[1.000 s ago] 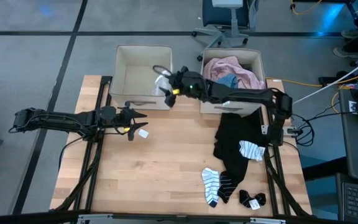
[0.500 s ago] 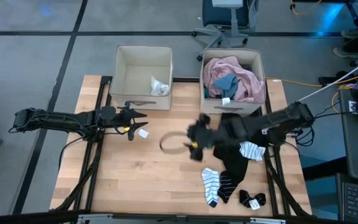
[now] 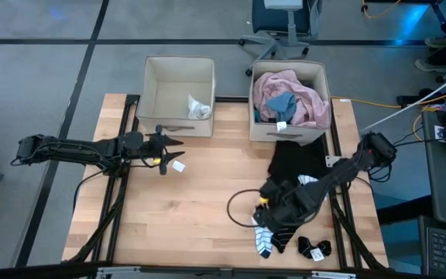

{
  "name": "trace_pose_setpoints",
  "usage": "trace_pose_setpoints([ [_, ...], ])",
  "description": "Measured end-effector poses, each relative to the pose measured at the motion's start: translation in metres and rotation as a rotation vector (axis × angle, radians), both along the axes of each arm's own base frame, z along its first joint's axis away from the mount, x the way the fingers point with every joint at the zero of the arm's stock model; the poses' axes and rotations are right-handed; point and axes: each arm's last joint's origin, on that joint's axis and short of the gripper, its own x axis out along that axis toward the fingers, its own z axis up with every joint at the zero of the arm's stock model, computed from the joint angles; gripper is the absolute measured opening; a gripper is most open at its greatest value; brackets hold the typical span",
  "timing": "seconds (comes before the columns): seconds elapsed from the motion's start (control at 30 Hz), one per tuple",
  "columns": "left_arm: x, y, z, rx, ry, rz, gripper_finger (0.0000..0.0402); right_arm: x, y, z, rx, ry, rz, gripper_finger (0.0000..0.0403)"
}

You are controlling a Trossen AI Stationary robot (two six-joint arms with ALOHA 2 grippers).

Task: Sort clothes
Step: Put the left white stripe sock into the left laundry organizer

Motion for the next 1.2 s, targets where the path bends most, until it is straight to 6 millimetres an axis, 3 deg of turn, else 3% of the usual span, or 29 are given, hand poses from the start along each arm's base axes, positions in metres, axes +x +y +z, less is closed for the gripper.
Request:
trace_pose_setpoints([
  [0.23,0.000,0.000,0.002,0.036,-0.013,-0.008,0.0162,-0.005,0.022,-0.032,0.220,0.013,-0.116,0.0292],
  [0.57,0.001,0.000,0.003,0.036,-0.021,-0.008,0.0162,0.007,0.024,-0.080,0.111,0.135,-0.097,0.0279],
  [0.73,0.000,0.000,0.002,0.031,-0.013,-0.007,0.0162,0.008,0.024,-0.092,0.052,0.159,-0.074,0.0208],
  [1.0,0.000,0.000,0.002,0.011,-0.017,-0.002,0.0162,0.010,0.023,-0.089,0.003,0.120,-0.047,0.0024],
  [1.07,0.000,0.000,0.002,0.016,-0.015,-0.003,0.0162,0.015,0.022,-0.086,-0.007,0.111,-0.028,0.0013],
  [1.2,0.000,0.000,0.002,0.016,-0.015,-0.003,0.0162,0.031,0.011,-0.077,-0.045,0.064,-0.024,0.0039],
])
